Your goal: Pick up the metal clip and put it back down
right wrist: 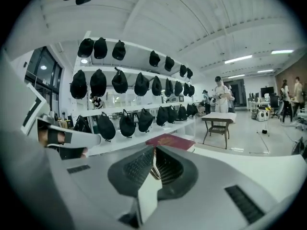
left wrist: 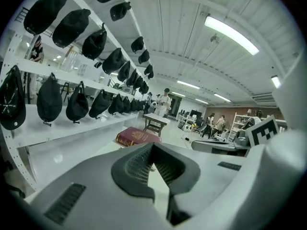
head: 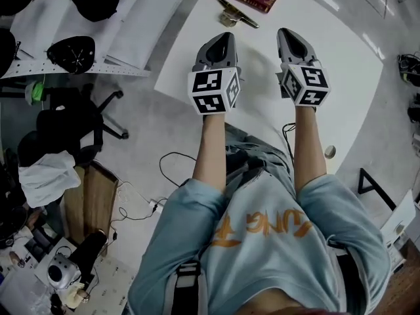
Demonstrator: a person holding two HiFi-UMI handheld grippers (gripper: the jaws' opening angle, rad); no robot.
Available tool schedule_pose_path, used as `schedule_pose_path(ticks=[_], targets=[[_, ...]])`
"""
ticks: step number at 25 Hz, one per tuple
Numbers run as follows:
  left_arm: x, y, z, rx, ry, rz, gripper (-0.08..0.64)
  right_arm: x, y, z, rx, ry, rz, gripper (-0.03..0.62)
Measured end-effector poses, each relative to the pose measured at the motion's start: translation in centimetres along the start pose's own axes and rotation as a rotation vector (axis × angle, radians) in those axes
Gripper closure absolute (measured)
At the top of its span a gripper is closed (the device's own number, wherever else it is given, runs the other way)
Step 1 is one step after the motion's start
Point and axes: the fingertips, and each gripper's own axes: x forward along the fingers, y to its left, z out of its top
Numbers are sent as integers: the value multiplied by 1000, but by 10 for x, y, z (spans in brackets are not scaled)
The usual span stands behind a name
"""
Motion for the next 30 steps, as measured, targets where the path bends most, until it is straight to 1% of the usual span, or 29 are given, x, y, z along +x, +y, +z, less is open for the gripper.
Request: schedule_pose_path(ticks=[10,16,19,23,30], targets=[[-19,-99,15,105,-42,-101,538,-106,-59,23,73,-100,-119,557],[-33,-173,23,141,-67,-217,538,-180,-94,31,93,-131,-237,557],[-44,-206,28,174,-95,-252,538,-214,-107,38,102,-166,-273,557],[-52,-235,30,217,-130,-272,538,-250,-120,41,107,-210,-321,557],[-58,-273,27,261,-135,-314,538,-290,-134,45,108,-235,-358,557]])
